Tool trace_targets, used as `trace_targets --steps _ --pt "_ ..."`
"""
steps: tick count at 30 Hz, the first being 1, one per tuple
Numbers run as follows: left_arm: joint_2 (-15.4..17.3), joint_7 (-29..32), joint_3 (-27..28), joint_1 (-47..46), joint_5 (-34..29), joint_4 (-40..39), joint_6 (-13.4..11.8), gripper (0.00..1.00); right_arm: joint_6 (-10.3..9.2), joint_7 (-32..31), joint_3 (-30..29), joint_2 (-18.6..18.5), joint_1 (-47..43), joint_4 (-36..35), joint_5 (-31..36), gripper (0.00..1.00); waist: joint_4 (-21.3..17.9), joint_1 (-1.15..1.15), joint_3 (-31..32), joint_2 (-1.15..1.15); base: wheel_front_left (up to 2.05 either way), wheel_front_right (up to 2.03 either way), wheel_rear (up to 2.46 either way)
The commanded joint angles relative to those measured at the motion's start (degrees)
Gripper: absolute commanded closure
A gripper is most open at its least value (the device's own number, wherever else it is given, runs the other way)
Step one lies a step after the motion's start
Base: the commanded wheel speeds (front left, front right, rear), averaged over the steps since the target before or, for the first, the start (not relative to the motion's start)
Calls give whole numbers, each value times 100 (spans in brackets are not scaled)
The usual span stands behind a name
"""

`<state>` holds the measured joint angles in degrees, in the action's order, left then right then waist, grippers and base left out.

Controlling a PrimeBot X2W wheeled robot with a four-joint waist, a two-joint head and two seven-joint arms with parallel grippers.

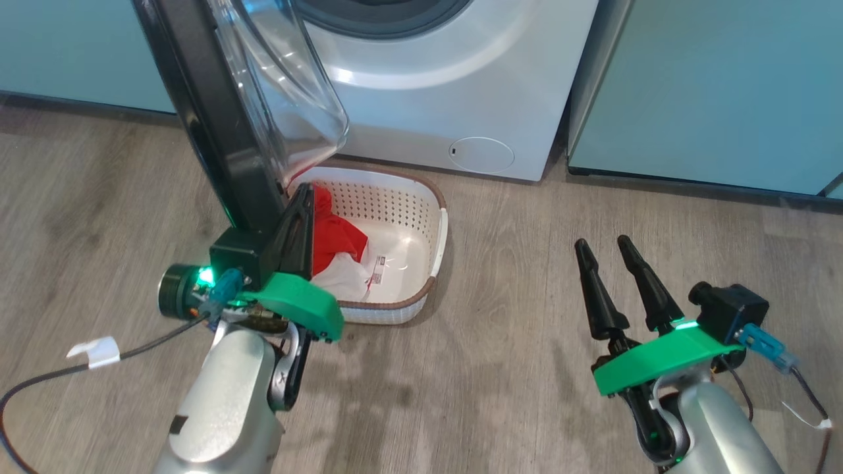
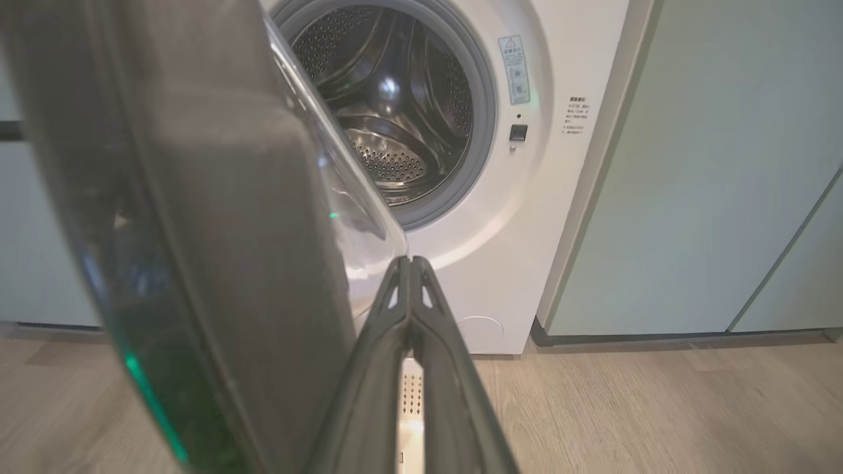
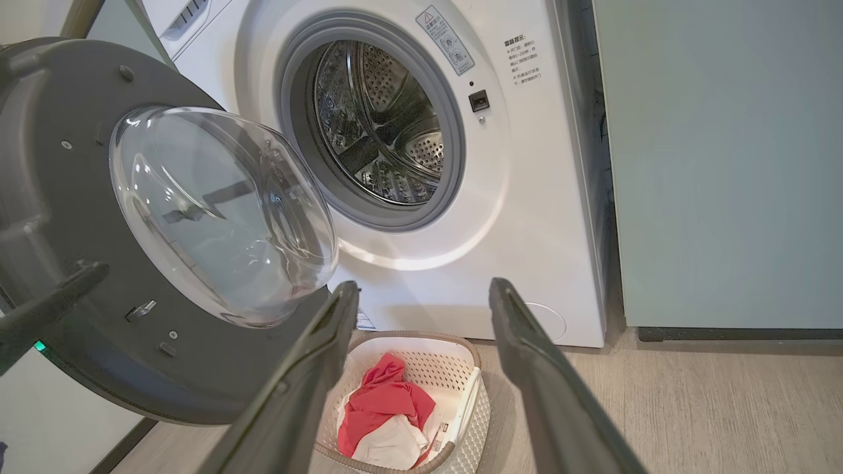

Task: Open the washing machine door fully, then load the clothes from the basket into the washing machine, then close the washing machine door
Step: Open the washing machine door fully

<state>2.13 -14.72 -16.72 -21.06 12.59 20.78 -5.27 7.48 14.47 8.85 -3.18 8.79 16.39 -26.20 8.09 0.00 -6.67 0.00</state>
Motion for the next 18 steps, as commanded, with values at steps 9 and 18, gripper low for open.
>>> trace_targets --steps 9,18 --pt "75 -28 477 -266 16 138 27 100 1 52 105 30 226 -153 15 0 220 0 -14 0 0 0 0" --pt "75 -28 893 -270 16 183 29 100 1 52 160 30 257 -100 65 0 626 0 -54 0 0 0 0"
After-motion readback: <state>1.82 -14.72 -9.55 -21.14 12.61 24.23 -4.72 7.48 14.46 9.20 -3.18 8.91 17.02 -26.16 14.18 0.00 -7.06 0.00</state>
